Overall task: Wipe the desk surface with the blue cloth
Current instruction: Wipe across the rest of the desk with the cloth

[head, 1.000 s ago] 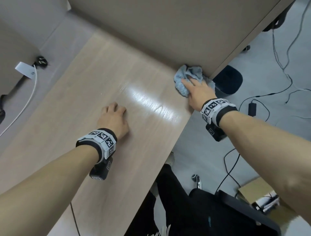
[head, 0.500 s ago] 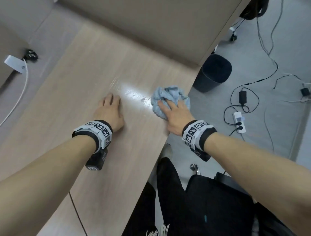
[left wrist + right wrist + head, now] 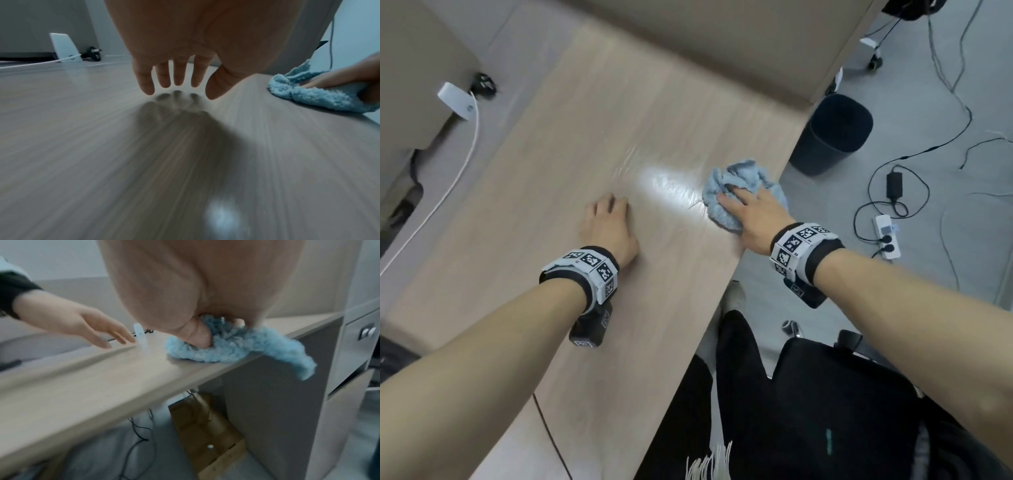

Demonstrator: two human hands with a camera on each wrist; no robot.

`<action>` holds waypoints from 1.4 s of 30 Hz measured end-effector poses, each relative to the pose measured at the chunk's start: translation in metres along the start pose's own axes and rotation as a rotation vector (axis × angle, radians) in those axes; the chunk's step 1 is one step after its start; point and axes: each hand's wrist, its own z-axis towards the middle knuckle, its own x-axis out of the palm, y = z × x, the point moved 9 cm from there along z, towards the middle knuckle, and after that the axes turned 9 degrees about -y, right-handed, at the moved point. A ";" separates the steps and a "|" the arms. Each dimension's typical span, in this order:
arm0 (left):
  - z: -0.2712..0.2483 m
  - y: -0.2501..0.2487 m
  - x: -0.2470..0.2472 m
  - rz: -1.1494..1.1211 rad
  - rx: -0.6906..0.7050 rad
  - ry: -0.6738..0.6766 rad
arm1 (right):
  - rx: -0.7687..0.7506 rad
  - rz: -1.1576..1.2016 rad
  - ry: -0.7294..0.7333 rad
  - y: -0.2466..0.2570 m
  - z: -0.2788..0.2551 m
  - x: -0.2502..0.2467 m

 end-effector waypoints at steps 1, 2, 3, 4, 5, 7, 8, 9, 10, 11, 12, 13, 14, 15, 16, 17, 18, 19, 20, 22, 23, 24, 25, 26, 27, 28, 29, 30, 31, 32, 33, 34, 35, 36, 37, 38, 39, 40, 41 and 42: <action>-0.002 0.002 0.003 0.011 -0.002 0.019 | -0.034 -0.021 0.009 0.015 -0.002 0.006; -0.003 0.004 0.005 0.022 0.002 0.029 | -0.113 -0.049 0.020 0.035 -0.009 0.013; -0.004 0.003 0.006 0.030 0.011 0.035 | -0.211 -0.057 0.041 0.055 -0.022 0.023; -0.004 0.003 0.007 0.028 0.015 0.039 | -0.313 -0.045 0.065 0.073 -0.040 0.032; -0.004 0.002 0.007 0.021 0.015 0.044 | -0.406 -0.022 0.087 0.085 -0.056 0.039; -0.004 0.003 0.006 0.015 0.017 0.062 | -0.535 -0.005 0.136 0.088 -0.072 0.044; -0.003 0.005 0.004 0.019 0.018 0.068 | -0.560 -0.020 0.166 0.081 -0.071 0.044; -0.002 0.005 0.003 0.022 0.021 0.072 | -0.561 -0.037 0.187 0.074 -0.067 0.041; -0.002 0.006 0.002 0.022 0.024 0.076 | -0.550 -0.053 0.194 0.067 -0.060 0.035; -0.001 0.008 0.001 0.015 0.027 0.082 | -0.534 -0.066 0.196 0.063 -0.050 0.029; -0.002 0.010 0.001 0.003 0.034 0.086 | -0.501 -0.071 0.185 0.058 -0.037 0.021; -0.003 0.010 0.001 -0.010 0.044 0.087 | -0.453 -0.073 0.173 0.053 -0.024 0.014; -0.004 0.011 0.002 -0.023 0.049 0.088 | -0.401 -0.072 0.155 0.047 -0.009 0.007; -0.004 0.013 0.002 -0.035 0.052 0.088 | -0.354 -0.067 0.135 0.043 0.007 0.001; -0.005 0.014 0.002 -0.045 0.054 0.089 | -0.311 -0.059 0.112 0.041 0.021 -0.005; -0.005 0.015 0.002 -0.060 0.054 0.092 | -0.271 -0.051 0.088 0.040 0.034 -0.010; -0.005 0.017 0.002 -0.087 0.047 0.099 | -0.231 -0.045 0.066 0.041 0.047 -0.013; -0.005 0.019 0.002 -0.127 0.031 0.107 | -0.199 -0.045 0.046 0.043 0.059 -0.016; -0.004 0.023 0.000 -0.173 0.008 0.103 | -0.180 -0.045 0.029 0.049 0.072 -0.018; 0.001 0.034 -0.004 -0.250 -0.035 0.062 | -0.153 -0.049 0.006 0.061 0.096 -0.022; 0.006 0.043 -0.007 -0.269 -0.064 0.024 | -0.145 -0.053 0.009 0.069 0.109 -0.024; 0.010 0.055 -0.010 -0.270 -0.105 -0.018 | -0.147 -0.058 0.021 0.080 0.120 -0.024; 0.014 0.070 -0.014 -0.264 -0.164 -0.062 | -0.175 -0.062 0.031 0.094 0.128 -0.024; 0.019 0.085 -0.017 -0.260 -0.229 -0.100 | -0.228 -0.069 0.038 0.112 0.132 -0.023; 0.025 0.099 -0.022 -0.253 -0.290 -0.130 | -0.307 -0.076 0.054 0.131 0.132 -0.021; 0.030 0.111 -0.027 -0.242 -0.348 -0.153 | -0.406 -0.087 0.084 0.148 0.128 -0.016; 0.034 0.122 -0.032 -0.230 -0.397 -0.168 | -0.507 -0.109 0.120 0.162 0.121 -0.009; 0.037 0.131 -0.038 -0.221 -0.437 -0.176 | -0.599 -0.131 0.153 0.171 0.112 -0.003; 0.041 0.138 -0.043 -0.219 -0.476 -0.179 | -0.686 -0.150 0.182 0.172 0.106 0.001; 0.044 0.145 -0.047 -0.219 -0.514 -0.180 | -0.761 -0.161 0.211 0.168 0.104 0.001; 0.045 0.150 -0.050 -0.219 -0.551 -0.181 | -0.818 -0.171 0.237 0.160 0.109 -0.001; 0.045 0.156 -0.052 -0.215 -0.580 -0.181 | -0.841 -0.184 0.246 0.151 0.120 -0.008; 0.045 0.160 -0.053 -0.209 -0.603 -0.177 | -0.821 -0.198 0.242 0.141 0.137 -0.016; 0.043 0.163 -0.052 -0.204 -0.623 -0.165 | -0.763 -0.201 0.223 0.131 0.161 -0.026; 0.041 0.167 -0.050 -0.201 -0.647 -0.152 | -0.686 -0.191 0.192 0.124 0.188 -0.038; 0.037 0.172 -0.048 -0.205 -0.677 -0.138 | -0.616 -0.175 0.161 0.124 0.215 -0.049; 0.032 0.174 -0.045 -0.212 -0.700 -0.120 | -0.558 -0.162 0.137 0.129 0.237 -0.058; 0.028 0.175 -0.041 -0.223 -0.711 -0.101 | -0.513 -0.150 0.128 0.138 0.253 -0.063; 0.026 0.174 -0.038 -0.230 -0.712 -0.084 | -0.485 -0.144 0.130 0.151 0.264 -0.063; 0.023 0.174 -0.036 -0.232 -0.711 -0.070 | -0.480 -0.145 0.140 0.168 0.269 -0.062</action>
